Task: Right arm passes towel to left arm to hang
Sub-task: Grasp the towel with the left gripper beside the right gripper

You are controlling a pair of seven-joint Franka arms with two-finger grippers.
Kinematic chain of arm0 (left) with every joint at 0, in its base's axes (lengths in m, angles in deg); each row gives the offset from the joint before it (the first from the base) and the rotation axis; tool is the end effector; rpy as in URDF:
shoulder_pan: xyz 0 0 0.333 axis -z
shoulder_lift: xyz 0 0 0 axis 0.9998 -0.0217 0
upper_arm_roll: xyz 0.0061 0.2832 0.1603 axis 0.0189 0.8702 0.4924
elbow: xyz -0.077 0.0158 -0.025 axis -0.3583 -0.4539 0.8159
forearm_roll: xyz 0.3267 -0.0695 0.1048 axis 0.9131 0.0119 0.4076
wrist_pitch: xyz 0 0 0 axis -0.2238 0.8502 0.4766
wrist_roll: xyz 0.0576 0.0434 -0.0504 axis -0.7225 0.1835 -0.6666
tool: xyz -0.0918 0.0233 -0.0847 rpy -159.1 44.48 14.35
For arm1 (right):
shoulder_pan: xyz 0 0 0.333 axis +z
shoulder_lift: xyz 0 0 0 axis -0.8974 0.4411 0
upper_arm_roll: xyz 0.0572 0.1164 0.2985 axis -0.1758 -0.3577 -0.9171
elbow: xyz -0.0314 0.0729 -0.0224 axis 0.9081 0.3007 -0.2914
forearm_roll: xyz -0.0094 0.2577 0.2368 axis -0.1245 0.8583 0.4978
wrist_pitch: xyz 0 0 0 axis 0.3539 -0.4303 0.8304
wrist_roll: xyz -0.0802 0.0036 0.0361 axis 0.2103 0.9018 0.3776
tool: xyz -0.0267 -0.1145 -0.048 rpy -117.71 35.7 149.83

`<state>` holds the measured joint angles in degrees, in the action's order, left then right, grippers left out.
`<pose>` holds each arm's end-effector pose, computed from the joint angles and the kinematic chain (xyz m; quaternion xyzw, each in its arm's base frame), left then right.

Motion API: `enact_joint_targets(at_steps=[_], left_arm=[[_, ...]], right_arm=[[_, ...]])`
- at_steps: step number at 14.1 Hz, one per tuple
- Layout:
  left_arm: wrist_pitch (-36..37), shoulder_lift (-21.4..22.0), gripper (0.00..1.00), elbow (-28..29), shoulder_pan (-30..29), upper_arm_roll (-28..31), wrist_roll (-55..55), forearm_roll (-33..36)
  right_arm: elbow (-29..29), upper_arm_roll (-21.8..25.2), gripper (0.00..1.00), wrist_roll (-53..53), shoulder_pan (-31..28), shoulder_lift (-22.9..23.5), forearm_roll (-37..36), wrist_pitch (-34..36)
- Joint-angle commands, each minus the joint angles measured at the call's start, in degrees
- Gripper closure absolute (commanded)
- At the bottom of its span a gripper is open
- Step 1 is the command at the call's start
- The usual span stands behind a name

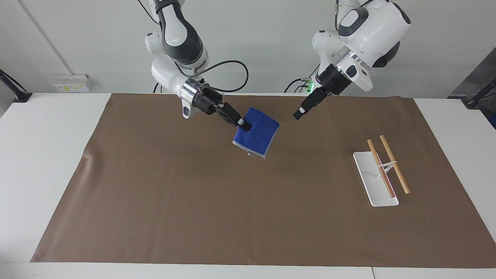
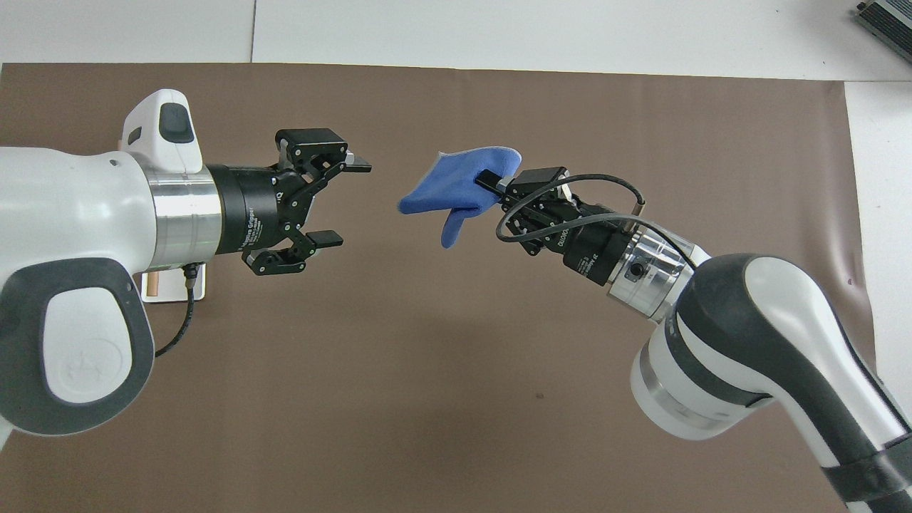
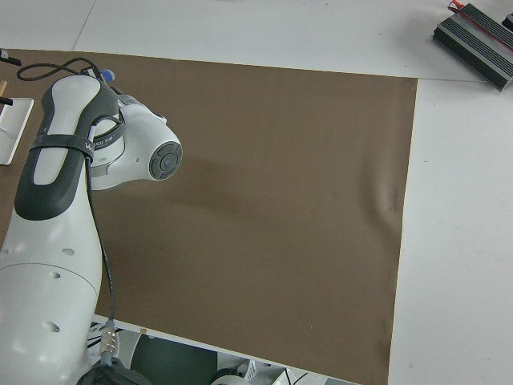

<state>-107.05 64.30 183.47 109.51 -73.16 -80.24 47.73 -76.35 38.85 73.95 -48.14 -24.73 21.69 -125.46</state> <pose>0.4875 -0.2506 0.6007 0.8345 0.4193 -0.0371 0.3555 0.5063 0.2218 0.5064 -0.6930 0.3613 -0.0645 0.6205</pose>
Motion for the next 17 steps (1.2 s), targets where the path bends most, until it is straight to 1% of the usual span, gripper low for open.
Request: enact_joint_targets(at_steps=[1, 2, 5, 8, 9, 11, 13, 15, 17], left_arm=[[-8.0, 0.7, 0.0, 3.4, 4.0, 0.7, -6.0, -3.3], [-9.7, 0.1, 0.0, 3.4, 4.5, 0.7, -8.5, -4.1], [-16.7, -2.2, 0.0, 3.4, 8.7, 0.8, -18.4, -4.3], [-21.2, -4.5, 0.0, 3.4, 10.2, 0.6, -22.9, -4.3], [-21.9, -4.9, 0.12, 3.4, 10.2, 0.6, -22.9, -4.3], [-22.7, -5.1, 0.51, 3.1, 10.2, 0.6, -22.9, -4.3], [-23.0, -5.1, 0.81, 3.1, 10.1, 0.7, -22.6, -4.2], [-23.1, -5.4, 1.0, 3.1, 10.1, 0.7, -22.4, -4.2], [-23.0, -5.5, 1.0, 3.1, 10.0, 0.8, -22.2, -4.1]], right_arm=[[-0.3, -0.4, 1.0, 0.4, -0.4, -0.8, 1.6, 0.9], [-0.3, -0.5, 1.0, 0.4, -0.4, -0.8, 1.6, 0.8], [-0.3, -1.2, 1.0, 0.3, -0.4, -0.8, 1.7, 0.8], [-0.3, -1.2, 1.0, 0.3, -0.5, -0.8, 1.7, 0.8], [-0.3, -1.2, 1.0, 0.3, -0.5, -0.8, 1.7, 0.7], [-0.4, -1.2, 1.0, 0.3, -0.5, -0.8, 1.7, 0.7], [-0.4, -1.2, 1.0, 0.3, -0.5, -0.8, 1.7, 0.6], [-0.4, -1.2, 1.0, 0.3, -0.5, -0.8, 1.7, 0.5], [-0.5, -1.2, 1.0, 0.3, -0.4, -0.9, 1.7, 0.4]])
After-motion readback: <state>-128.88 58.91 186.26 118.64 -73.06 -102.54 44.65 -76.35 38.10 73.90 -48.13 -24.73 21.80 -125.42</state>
